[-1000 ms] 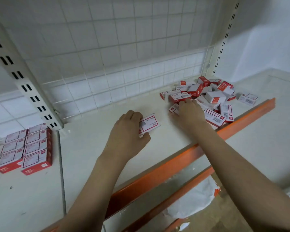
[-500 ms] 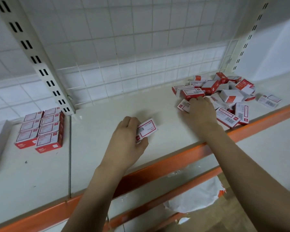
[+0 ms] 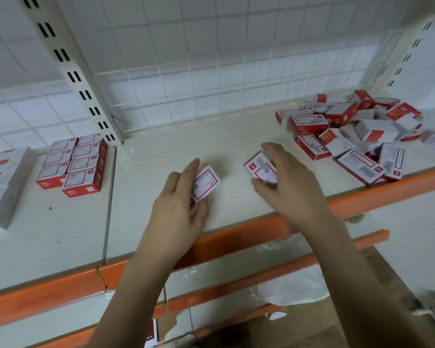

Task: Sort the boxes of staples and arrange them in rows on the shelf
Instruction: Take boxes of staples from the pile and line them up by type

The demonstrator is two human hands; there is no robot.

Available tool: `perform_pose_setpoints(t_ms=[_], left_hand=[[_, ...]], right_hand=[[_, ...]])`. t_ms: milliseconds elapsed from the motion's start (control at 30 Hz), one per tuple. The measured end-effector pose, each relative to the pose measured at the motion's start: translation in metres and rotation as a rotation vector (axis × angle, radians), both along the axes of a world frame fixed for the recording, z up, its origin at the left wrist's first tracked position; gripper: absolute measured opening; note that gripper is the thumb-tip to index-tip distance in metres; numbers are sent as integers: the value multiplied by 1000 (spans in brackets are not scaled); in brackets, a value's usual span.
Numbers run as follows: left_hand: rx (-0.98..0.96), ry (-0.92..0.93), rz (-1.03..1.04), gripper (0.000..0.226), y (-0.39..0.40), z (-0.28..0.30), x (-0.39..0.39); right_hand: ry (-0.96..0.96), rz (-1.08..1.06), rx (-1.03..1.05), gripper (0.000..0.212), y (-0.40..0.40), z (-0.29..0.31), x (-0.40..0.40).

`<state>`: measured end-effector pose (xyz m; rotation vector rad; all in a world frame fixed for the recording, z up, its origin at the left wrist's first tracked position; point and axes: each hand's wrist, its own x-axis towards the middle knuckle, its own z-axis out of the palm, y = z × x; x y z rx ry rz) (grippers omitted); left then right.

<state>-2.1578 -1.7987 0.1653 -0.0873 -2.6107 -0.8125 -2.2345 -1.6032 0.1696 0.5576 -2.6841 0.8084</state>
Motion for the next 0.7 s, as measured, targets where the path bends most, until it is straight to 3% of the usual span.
perform_pose_setpoints(t_ms=[400, 700], left_hand=[[48, 6, 63, 64, -60, 8, 30], [176, 7, 46, 65, -155, 28, 64]], right_hand=[[16, 169, -19, 50, -61, 13, 17], [-18, 176, -35, 41, -155, 26, 59]])
